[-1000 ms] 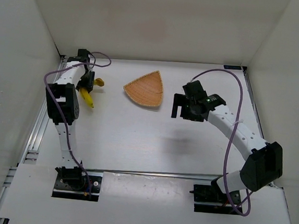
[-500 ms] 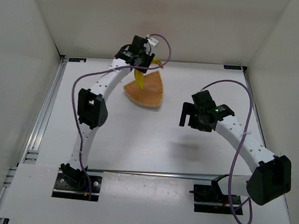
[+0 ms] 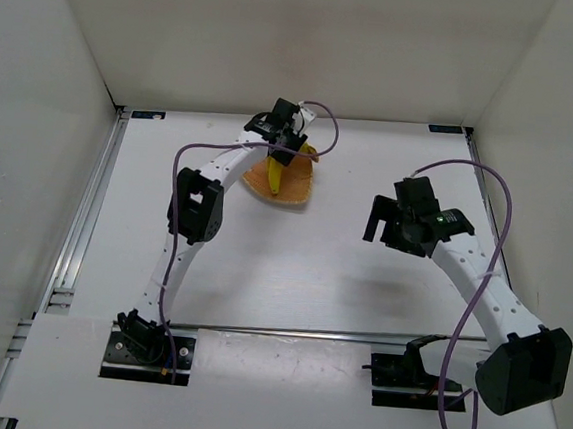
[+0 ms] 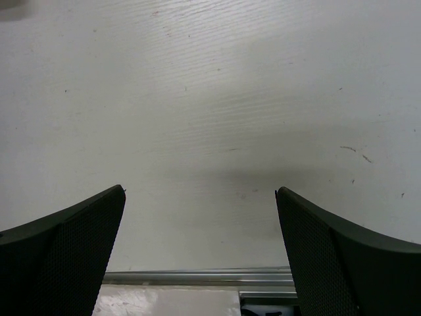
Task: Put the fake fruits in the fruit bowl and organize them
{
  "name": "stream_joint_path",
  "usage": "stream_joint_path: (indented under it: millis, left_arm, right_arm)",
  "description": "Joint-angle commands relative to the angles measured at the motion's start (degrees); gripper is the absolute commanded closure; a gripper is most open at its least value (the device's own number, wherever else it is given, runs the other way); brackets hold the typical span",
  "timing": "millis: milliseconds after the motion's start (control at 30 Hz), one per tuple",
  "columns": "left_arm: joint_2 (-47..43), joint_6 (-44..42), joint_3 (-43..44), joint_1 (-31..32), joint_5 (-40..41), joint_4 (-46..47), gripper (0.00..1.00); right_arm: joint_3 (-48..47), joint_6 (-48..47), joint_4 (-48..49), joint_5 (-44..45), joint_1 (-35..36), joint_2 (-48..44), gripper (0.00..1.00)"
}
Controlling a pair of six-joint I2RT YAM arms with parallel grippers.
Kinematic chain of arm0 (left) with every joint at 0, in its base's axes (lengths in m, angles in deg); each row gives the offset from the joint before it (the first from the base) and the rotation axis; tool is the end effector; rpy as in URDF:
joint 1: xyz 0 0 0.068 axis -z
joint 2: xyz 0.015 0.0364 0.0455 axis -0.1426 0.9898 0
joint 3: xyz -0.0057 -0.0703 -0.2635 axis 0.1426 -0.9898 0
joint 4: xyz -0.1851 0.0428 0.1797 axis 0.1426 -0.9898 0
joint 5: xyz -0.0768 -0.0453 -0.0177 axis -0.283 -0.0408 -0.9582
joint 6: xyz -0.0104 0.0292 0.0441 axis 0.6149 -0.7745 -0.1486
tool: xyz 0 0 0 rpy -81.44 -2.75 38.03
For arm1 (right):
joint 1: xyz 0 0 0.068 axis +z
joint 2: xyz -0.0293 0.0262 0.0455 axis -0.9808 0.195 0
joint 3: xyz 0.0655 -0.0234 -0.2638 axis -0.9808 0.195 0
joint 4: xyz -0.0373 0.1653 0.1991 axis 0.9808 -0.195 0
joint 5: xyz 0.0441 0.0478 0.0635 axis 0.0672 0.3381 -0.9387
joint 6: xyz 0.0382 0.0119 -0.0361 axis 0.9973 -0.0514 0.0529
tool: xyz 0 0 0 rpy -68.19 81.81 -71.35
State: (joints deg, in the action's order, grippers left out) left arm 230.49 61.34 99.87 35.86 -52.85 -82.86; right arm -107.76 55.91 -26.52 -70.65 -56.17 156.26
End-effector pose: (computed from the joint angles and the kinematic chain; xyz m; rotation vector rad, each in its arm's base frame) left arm 0.4934 -0.2545 0.2026 0.7764 2.3121 -0.0010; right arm 0.2218 0.0852 0.2859 0.1994 2.5018 0.1329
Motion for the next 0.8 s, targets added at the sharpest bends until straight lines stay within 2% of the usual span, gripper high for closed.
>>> stream_joint_path:
  millis: [0,33,67,200,300,400,533,733,767]
  left_arm:
    - [-6.25,-1.08,-4.44,0.47,1.47,1.36,0.55]
    - [-6.78,-1.08,-5.51,0.47,1.99,1.36,0.46]
    - [-7.31,-1.08,-6.3,0.47,2.0,1.36,0.28]
    - [-11.7,-1.08,-7.98,0.47,2.52,1.36,0.0]
    - [-17.84,-0.38,-7.98,1.95,2.52,0.84,0.0]
    - [-26.45,-1.26,-8.59,3.01,6.28,0.83,0.0]
    - [-38.58,-1.26,-15.43,0.66,9.64,0.3,0.0]
    - [-55.7,-0.56,-41.52,-6.38,14.47,-8.11,0.0]
    - [-57.83,0.4,-48.95,-9.17,15.09,-8.66,0.0]
  right_arm:
    - [-0.03,-2.07,-1.26,0.2,-1.49,-1.67,0.0]
    - [-0.64,-2.08,-1.78,0.2,-1.5,-1.67,0.0]
    - [-1.52,-2.08,-1.79,0.2,-1.5,-1.67,0.0]
    - [-3.72,-2.61,-2.92,0.2,-2.02,-2.19,0.0]
    - [-4.25,-1.82,-2.93,-0.58,-2.02,-2.89,0.0]
    - [-3.55,-0.15,-2.93,-1.9,-2.02,-4.39,0.0]
    - [-0.22,2.57,-2.41,-3.14,-2.02,-7.55,0.0]
    - [3.74,4.78,-2.4,-4.28,-2.02,-13.0,0.0]
    - [3.75,5.38,-2.4,-4.28,-2.02,-14.31,0.0]
